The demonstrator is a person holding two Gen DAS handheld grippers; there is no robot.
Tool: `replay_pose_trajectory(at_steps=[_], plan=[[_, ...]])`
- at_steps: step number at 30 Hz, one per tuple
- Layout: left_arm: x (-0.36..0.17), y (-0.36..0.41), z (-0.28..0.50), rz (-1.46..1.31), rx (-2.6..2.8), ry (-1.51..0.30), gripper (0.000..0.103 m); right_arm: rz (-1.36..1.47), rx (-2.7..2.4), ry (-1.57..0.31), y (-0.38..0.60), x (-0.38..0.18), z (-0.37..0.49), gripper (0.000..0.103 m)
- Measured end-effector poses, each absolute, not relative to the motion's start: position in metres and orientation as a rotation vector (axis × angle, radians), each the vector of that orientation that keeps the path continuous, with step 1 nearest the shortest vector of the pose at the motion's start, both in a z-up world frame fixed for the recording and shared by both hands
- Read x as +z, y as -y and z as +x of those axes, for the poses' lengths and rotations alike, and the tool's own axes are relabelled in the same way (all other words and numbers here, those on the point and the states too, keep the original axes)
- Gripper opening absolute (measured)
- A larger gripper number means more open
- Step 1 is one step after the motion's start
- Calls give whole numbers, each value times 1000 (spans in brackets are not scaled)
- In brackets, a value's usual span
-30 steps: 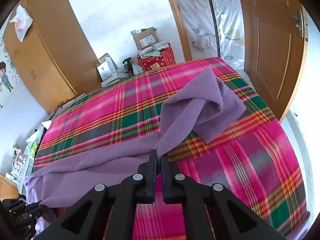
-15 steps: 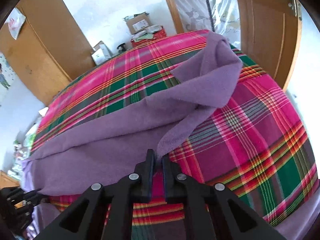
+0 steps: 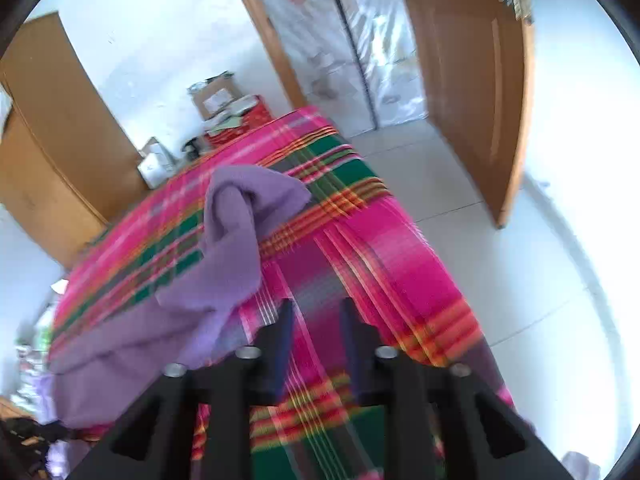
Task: Fold clothes
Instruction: 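Grasp the garment's fold with the right tool while the left tool pinches fabric beside it, then hold the purple fold with the right tool and lift it off the bed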
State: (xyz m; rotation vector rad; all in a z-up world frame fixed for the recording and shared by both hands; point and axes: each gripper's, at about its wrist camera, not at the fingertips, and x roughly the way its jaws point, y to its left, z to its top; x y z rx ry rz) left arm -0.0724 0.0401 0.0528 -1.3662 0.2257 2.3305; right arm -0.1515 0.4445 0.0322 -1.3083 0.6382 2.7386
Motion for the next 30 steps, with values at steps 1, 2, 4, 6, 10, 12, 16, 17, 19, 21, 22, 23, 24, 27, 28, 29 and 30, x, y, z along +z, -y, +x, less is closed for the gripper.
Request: replay_pose_trajectory(at_steps=[1,2,4,6,10,12,16,17,19,21,22,23,24,27,28,29,30], plan=[[57,-43,-71,-1342,2325,-210,10,-1310,2740,-686,-450,31,-156,30],[60,-48,-70,-1316,2320,-214,11,-1304,2750,-746,-453,29,-162,31],[65,-61,-72,-1272,2308,-233,16,-1310,2760,-874,-459,25,-172,32],[65,-73,-77,-1266,2295,-243,17,-1329,2773,-1015,-462,20,-181,35],[55,-99,-99,-1281,2268,-250,17,-1323,2824,-1229,-464,16,-193,36],[49,-108,-113,-1305,2257,-234,17,-1327,2833,-1241,-461,17,-199,37],[41,-122,-130,-1330,2220,-187,17,-1362,2857,-1172,-449,19,-217,39],[39,-123,-132,-1332,2218,-178,17,-1372,2866,-1156,-444,19,-221,39],[34,-124,-136,-1345,2217,-161,17,-1403,2875,-1124,-434,15,-232,39],[30,-124,-140,-1368,2214,-137,17,-1439,2879,-1094,-423,10,-243,39],[29,-124,-140,-1368,2216,-135,17,-1461,2885,-1073,-417,8,-248,39],[28,-124,-139,-1367,2219,-133,17,-1484,2893,-1041,-410,7,-251,39],[27,-124,-139,-1367,2223,-135,17,-1495,2904,-991,-404,7,-253,39],[21,-124,-142,-1385,2217,-133,17,-1487,2951,-785,-388,15,-254,39],[18,-125,-143,-1393,2213,-131,17,-1458,2963,-763,-386,18,-254,37],[18,-125,-144,-1391,2212,-122,17,-1438,2956,-743,-385,20,-256,24],[18,-125,-145,-1389,2212,-112,17,-1435,2923,-726,-385,21,-259,11]])
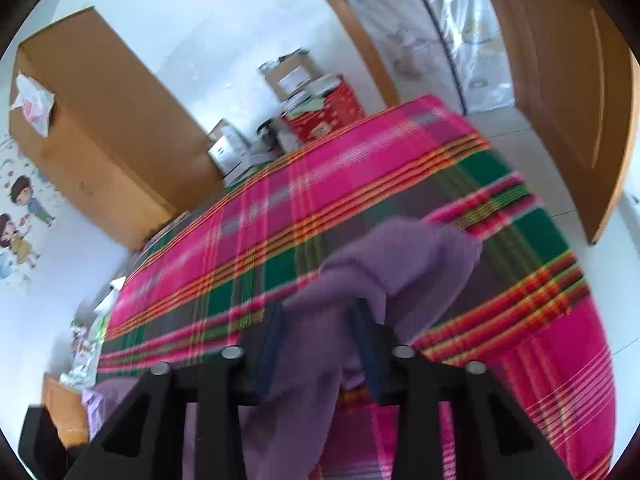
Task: Fold clothes
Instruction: 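Hold the purple fold with the right tool and lift it off the bed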
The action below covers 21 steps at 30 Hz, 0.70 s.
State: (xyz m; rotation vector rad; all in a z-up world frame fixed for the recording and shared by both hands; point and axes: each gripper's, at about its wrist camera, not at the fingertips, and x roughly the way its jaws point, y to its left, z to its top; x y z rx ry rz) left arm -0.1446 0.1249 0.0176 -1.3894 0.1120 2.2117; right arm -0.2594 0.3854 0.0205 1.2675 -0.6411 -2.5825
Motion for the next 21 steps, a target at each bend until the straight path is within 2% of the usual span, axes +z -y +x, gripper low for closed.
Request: replay_pose_trajectory(at_steps=[1,8,10,15,17,21], plan=[[17,-125,-145,-1388,2211,-102,17,1284,-2600,647,-386,21,-263,4],[16,-125,-144,-1373,2214,-107,17,1192,-2586,764,-398,28,-261,7],[16,-123,-145,-1375,2214,-94,17,1188,-2612,772,-405,31,-258,12],[16,-122,-145,-1361,2216,-86,19,1200,-2566,856,-420,29,-236,16],[16,-122,-144,-1354,2217,-84,19,1221,-2486,957,-426,20,-228,30],[16,-124,-144,-1349,2226,-91,19,1283,-2333,1067,-424,3,-227,32]])
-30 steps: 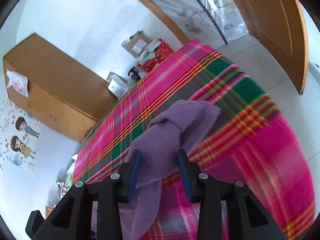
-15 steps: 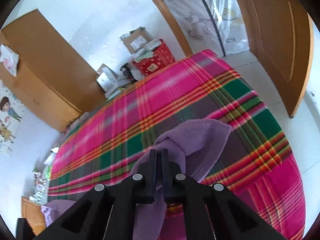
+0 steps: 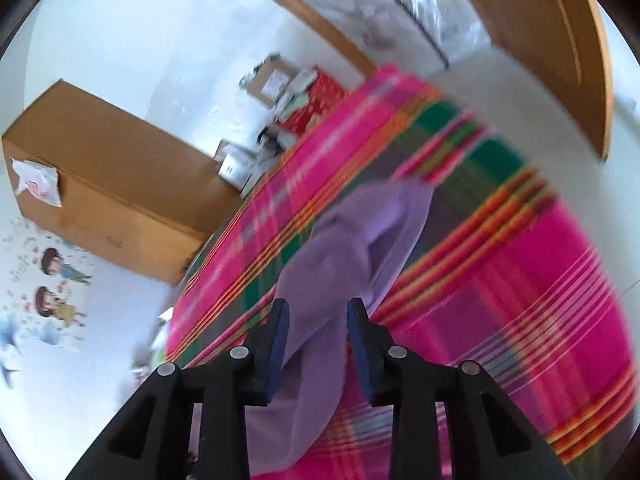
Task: Fold clothes
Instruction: 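Hold the purple fold with the right tool and lift it off the bed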
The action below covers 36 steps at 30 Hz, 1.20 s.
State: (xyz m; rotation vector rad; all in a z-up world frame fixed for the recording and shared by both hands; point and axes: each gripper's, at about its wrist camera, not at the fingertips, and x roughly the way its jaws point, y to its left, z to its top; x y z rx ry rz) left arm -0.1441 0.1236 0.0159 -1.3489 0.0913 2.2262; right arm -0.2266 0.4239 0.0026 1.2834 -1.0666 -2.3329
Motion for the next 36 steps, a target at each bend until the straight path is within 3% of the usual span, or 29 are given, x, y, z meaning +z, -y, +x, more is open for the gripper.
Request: replay_pose_trajectory(at_steps=[4,7,11,16,28,30,32,33,36], plan=[[15,-122,-144,-1342,2228,-80,19,1306,-2358,1075,-420,-1,-235,30],[15,-121,-145,-1338,2227,-77,19,1287,-2412,1046,-416,5,-242,10],[14,-122,-145,-1326,2233,-90,19,1245,-2454,994,-407,14,-252,6],[15,-122,-142,-1317,2239,-87,19,1178,-2511,916,-391,26,-271,6],[16,-125,-140,-1297,2256,-101,19,1281,-2553,516,-343,26,-316,8],[16,-125,-139,-1297,2259,-101,19,1289,-2548,521,-341,26,-315,9],[15,-126,-139,-1294,2260,-99,19,1270,-2530,552,-345,28,-312,23],[15,-126,-139,-1294,2259,-95,19,1261,-2526,565,-348,29,-310,26],[16,-125,-138,-1293,2258,-84,19,1246,-2574,644,-368,30,-297,27]])
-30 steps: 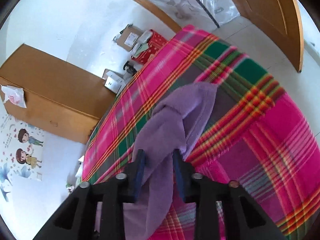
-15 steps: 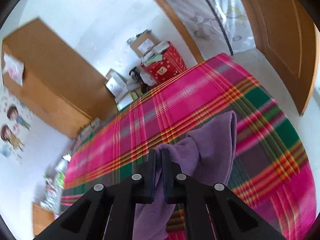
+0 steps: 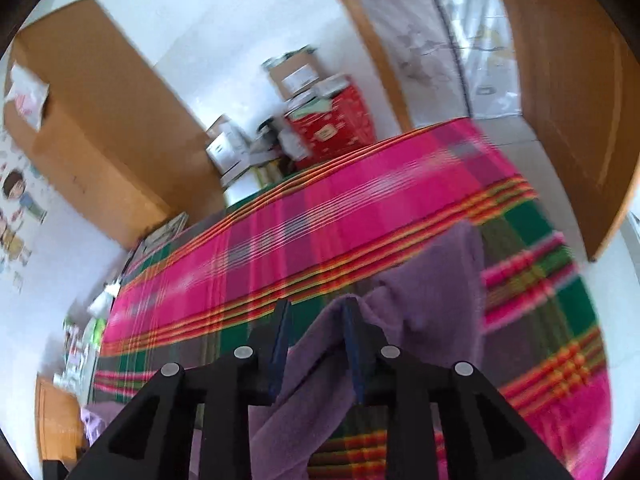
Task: Fold clothes
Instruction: 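Hold the purple fold with the right tool and lift it off the bed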
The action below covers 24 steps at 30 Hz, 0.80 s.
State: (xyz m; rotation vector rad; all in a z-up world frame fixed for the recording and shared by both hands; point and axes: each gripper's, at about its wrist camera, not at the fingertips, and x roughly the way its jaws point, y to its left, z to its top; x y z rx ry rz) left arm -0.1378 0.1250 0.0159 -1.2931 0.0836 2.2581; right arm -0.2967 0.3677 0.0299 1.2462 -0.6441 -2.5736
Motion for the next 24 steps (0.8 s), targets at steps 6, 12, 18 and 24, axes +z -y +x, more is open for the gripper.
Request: replay_pose_trajectory(at_steps=[6,12,18,24], plan=[[15,-126,-139,-1289,2260,-82,19,1232,-2600,781,-403,23,-259,27],[14,-129,-141,-1289,2265,-88,19,1211,-2576,984,-430,8,-229,28],[14,-130,-141,-1293,2276,-90,19,1302,-2394,1011,-424,-18,-236,25],[14,-129,-140,-1296,2274,-85,19,1293,-2299,1139,-424,-29,-256,26]])
